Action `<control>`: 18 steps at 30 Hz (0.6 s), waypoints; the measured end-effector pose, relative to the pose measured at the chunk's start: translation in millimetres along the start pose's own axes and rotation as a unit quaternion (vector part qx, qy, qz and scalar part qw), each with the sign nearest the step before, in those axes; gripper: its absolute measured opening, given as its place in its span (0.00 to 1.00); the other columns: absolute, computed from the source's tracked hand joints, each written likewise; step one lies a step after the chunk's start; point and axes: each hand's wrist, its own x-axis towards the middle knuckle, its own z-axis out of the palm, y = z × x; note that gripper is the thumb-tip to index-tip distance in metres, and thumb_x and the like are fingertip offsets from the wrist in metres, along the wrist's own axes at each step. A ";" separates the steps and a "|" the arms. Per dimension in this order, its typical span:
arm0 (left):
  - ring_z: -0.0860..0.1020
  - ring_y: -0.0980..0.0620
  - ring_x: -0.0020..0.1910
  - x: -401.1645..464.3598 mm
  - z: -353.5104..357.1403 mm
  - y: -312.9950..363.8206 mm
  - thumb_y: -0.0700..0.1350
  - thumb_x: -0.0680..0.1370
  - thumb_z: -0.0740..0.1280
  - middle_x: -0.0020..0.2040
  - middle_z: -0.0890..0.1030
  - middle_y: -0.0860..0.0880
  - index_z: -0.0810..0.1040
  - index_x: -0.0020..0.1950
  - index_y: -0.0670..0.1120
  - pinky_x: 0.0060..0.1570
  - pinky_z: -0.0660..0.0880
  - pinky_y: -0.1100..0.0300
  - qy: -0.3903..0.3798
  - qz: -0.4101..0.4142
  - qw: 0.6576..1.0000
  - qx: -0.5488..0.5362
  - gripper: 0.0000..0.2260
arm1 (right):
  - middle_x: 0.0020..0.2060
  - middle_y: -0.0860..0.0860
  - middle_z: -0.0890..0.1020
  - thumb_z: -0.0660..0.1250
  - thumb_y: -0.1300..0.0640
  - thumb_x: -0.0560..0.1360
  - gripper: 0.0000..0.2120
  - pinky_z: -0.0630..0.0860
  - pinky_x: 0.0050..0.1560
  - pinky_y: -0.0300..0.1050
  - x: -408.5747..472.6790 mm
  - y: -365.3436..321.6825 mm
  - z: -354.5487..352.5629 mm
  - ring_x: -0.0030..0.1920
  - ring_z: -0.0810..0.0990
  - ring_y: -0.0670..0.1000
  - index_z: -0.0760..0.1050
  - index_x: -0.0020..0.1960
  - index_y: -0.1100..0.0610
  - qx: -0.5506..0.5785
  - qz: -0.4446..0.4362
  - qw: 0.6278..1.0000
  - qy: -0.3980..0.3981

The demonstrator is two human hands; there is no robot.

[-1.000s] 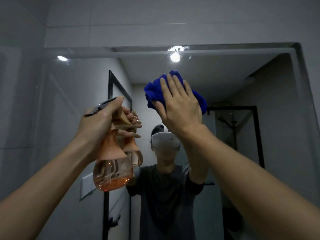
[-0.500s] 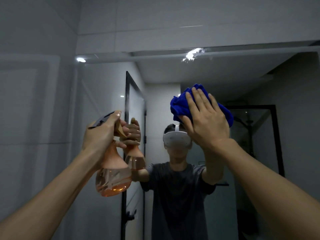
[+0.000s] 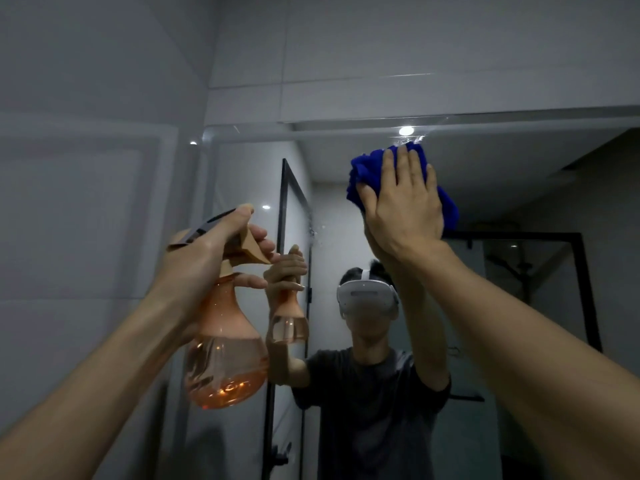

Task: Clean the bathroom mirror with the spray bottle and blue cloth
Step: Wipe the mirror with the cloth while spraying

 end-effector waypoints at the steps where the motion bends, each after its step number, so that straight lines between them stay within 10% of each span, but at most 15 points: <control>1: 0.86 0.42 0.49 0.0 -3.5 3.1 0.55 0.76 0.67 0.47 0.86 0.40 0.82 0.50 0.40 0.34 0.84 0.56 -0.009 -0.003 1.000 -0.012 0.17 | 0.80 0.57 0.49 0.44 0.39 0.83 0.33 0.43 0.79 0.56 0.4 -15.3 4.1 0.80 0.46 0.56 0.46 0.81 0.58 -0.004 -0.023 1.000 -0.004; 11: 0.86 0.43 0.50 -6.6 -5.6 -5.9 0.54 0.79 0.65 0.47 0.86 0.40 0.82 0.49 0.41 0.35 0.83 0.55 0.001 -0.006 1.000 -0.026 0.16 | 0.79 0.55 0.55 0.48 0.38 0.82 0.32 0.49 0.79 0.57 -77.5 -54.0 35.1 0.79 0.51 0.54 0.52 0.80 0.55 -0.025 -0.277 0.959 -0.059; 18: 0.86 0.46 0.43 -0.4 -1.0 -7.0 0.52 0.80 0.65 0.42 0.86 0.42 0.82 0.50 0.39 0.31 0.81 0.58 -0.016 -0.021 0.999 -0.045 0.16 | 0.79 0.54 0.58 0.49 0.37 0.81 0.34 0.51 0.79 0.55 -20.0 31.6 4.4 0.79 0.55 0.53 0.54 0.80 0.55 -0.026 -0.101 0.995 0.007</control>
